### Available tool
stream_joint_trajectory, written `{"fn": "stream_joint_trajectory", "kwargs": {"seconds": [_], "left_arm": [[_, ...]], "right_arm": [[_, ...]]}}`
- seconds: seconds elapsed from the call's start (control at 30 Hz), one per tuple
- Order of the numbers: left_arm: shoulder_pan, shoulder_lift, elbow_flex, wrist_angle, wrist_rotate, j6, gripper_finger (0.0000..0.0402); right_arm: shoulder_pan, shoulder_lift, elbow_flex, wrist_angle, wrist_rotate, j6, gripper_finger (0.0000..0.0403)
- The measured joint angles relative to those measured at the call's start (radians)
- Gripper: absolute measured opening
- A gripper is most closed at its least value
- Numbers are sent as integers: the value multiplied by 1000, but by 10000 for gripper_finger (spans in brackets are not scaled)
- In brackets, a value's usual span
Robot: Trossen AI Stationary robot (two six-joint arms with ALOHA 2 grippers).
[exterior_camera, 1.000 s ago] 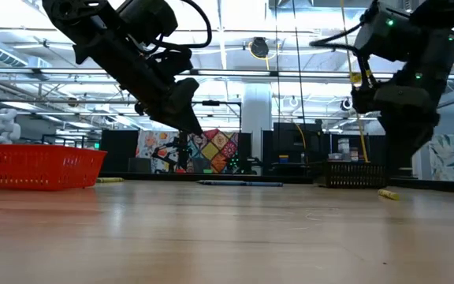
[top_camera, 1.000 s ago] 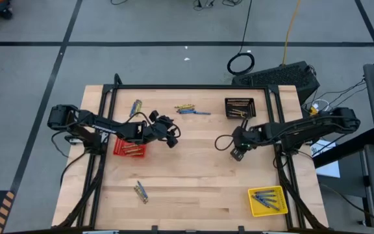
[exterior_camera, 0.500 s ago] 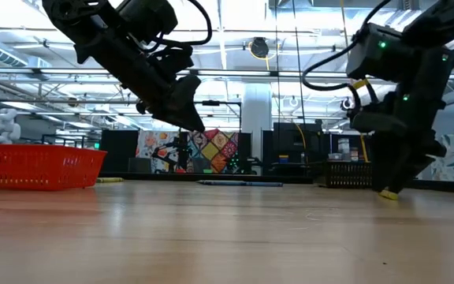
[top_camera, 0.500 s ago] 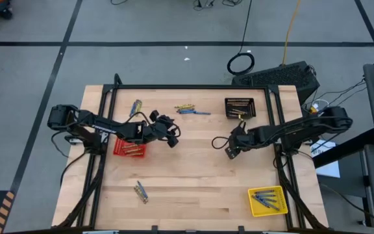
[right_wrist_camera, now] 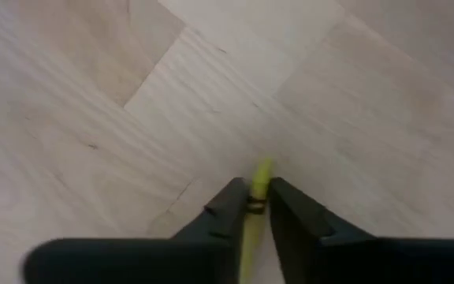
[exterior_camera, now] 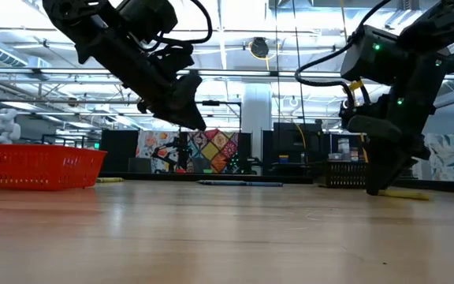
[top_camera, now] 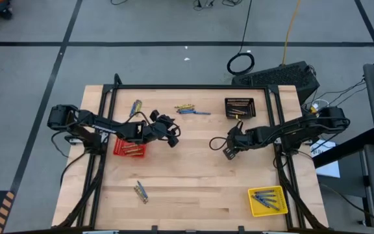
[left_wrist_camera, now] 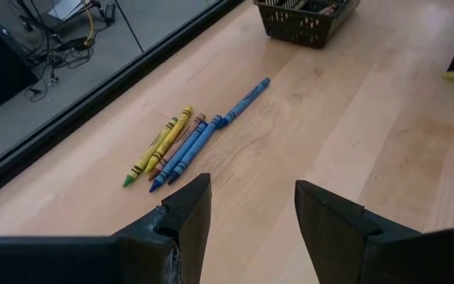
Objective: Sort crayons
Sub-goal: Put the right light green crayon into the red bin
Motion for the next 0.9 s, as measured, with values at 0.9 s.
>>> {"fn": "stream_joint_trajectory", "kwargs": {"seconds": [0.9], "left_arm": [[-53, 23, 1, 229, 118, 159, 187]], "right_arm": [[33, 14, -77, 1331, -201, -811, 1]]}}
